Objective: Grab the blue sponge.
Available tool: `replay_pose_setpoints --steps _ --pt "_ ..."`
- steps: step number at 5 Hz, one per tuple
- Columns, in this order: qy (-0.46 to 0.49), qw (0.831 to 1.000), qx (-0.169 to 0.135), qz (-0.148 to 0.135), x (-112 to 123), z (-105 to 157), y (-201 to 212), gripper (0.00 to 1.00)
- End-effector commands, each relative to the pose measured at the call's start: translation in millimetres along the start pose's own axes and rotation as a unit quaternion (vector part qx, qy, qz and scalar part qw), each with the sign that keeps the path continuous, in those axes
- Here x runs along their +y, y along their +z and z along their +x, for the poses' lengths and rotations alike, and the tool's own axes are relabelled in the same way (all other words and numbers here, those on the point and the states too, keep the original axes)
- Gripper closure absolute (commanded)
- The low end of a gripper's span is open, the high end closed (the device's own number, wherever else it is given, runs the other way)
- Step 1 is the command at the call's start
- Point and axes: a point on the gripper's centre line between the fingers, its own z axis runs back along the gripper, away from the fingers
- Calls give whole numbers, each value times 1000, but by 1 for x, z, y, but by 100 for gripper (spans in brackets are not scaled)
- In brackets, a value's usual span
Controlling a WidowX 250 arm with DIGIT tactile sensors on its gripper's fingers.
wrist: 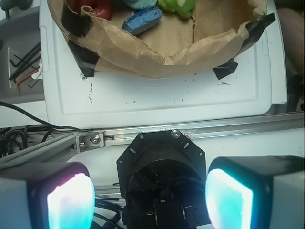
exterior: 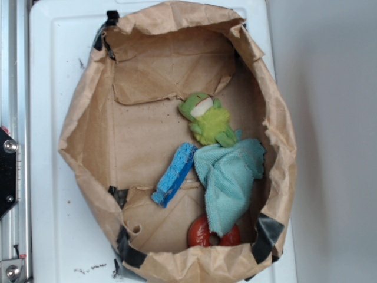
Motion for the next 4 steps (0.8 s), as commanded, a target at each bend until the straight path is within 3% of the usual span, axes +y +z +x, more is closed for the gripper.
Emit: replay_pose_setpoints --steps 1,2,3,4 --pt "0 1000 0 0 0 0 0 0" --pt "98 995 7 19 -6 46 -39 0" --pt "193 981 9 20 -6 92 -73 0" --pt "298 953 -46 -19 -1 120 -92 0"
